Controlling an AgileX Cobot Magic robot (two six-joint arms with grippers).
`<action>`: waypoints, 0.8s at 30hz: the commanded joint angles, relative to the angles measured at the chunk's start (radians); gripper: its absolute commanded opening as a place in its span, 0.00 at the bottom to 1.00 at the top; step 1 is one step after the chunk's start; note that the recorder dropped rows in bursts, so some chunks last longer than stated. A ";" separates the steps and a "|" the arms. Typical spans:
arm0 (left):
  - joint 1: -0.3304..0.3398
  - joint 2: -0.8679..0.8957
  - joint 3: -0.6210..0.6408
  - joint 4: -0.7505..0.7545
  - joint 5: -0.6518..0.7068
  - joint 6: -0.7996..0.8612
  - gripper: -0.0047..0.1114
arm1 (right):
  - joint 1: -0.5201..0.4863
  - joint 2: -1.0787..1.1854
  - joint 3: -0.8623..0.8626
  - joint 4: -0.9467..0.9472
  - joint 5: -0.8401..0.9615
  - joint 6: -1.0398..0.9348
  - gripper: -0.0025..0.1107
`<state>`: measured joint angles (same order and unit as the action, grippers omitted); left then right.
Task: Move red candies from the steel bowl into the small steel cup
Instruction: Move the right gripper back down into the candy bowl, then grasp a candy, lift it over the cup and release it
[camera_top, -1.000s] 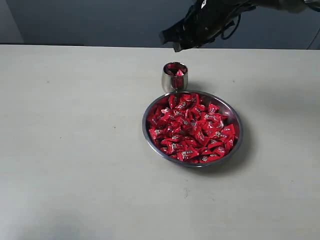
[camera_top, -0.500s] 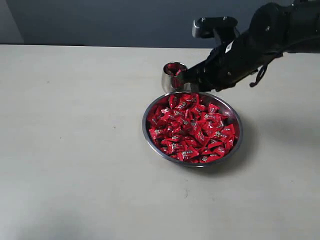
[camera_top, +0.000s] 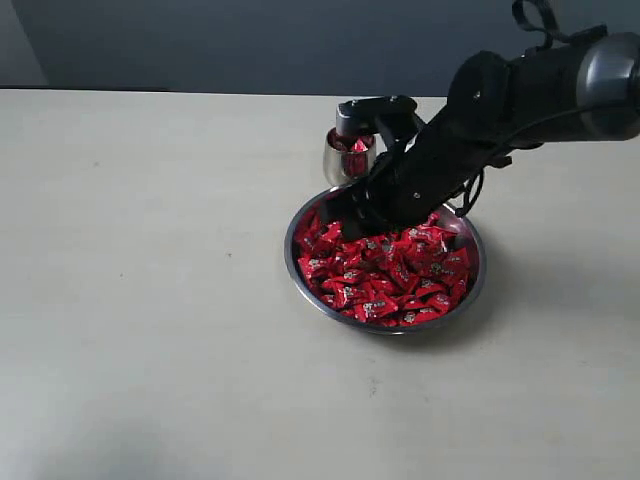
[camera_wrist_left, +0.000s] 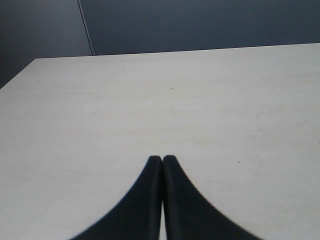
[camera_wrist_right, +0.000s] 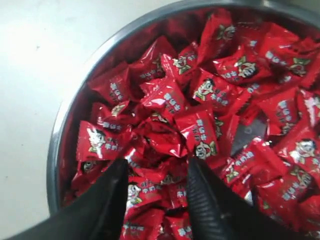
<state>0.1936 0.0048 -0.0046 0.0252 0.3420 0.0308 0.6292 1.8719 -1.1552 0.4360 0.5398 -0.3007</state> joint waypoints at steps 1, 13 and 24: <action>-0.007 -0.005 0.005 0.002 -0.008 -0.001 0.04 | 0.011 0.062 -0.058 0.016 0.028 -0.014 0.36; -0.007 -0.005 0.005 0.002 -0.008 -0.001 0.04 | 0.011 0.128 -0.069 -0.021 0.052 -0.014 0.20; -0.007 -0.005 0.005 0.002 -0.008 -0.001 0.04 | 0.011 0.090 -0.069 -0.024 0.047 -0.014 0.01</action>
<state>0.1936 0.0048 -0.0046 0.0252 0.3420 0.0308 0.6404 1.9936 -1.2191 0.4236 0.5915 -0.3067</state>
